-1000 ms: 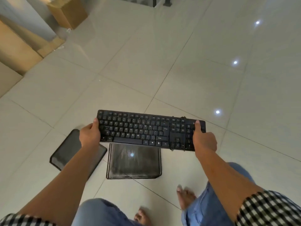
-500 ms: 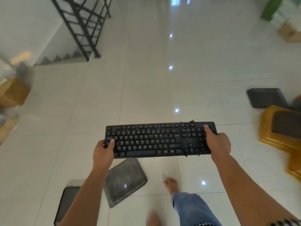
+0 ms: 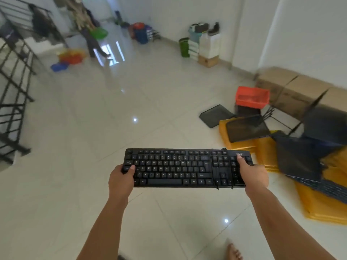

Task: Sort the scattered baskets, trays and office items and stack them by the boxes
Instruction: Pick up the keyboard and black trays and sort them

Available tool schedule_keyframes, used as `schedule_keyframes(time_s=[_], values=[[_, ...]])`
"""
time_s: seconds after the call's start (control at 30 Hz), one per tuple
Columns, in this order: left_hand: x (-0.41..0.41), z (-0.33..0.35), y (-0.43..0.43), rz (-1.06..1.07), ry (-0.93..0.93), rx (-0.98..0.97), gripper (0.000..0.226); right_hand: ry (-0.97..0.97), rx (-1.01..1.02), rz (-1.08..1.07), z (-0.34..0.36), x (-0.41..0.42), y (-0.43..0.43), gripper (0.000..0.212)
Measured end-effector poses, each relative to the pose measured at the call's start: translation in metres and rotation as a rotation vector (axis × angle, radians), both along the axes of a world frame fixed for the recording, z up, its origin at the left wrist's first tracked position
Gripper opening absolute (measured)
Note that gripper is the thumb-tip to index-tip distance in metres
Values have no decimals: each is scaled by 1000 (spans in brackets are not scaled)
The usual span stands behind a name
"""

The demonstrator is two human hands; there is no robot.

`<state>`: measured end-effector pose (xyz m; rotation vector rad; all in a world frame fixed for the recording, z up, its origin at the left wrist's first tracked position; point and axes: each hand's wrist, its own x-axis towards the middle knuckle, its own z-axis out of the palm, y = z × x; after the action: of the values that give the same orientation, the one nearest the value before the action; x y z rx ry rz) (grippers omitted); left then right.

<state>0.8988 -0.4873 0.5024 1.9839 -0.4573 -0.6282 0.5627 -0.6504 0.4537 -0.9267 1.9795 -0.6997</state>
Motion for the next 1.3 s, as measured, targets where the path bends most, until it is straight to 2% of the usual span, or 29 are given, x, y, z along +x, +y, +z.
schedule_keyframes(time_s=[0.3,0.57,0.87,1.1,1.3], values=[[-142,8,-211,-257,2,-37,9,30,0,-281,17,-171,-121,74],[-224,5,-334,-424,-51,-11,8,33,4,-449,21,-261,-177,67],[-252,-14,-464,-618,-37,17,10,22,25,-645,5,-281,-237,65],[-247,-15,-577,-737,15,49,12,33,44,-795,11,-262,-299,65],[-254,-12,-659,-853,-17,42,5,65,59,-888,12,-253,-337,60]])
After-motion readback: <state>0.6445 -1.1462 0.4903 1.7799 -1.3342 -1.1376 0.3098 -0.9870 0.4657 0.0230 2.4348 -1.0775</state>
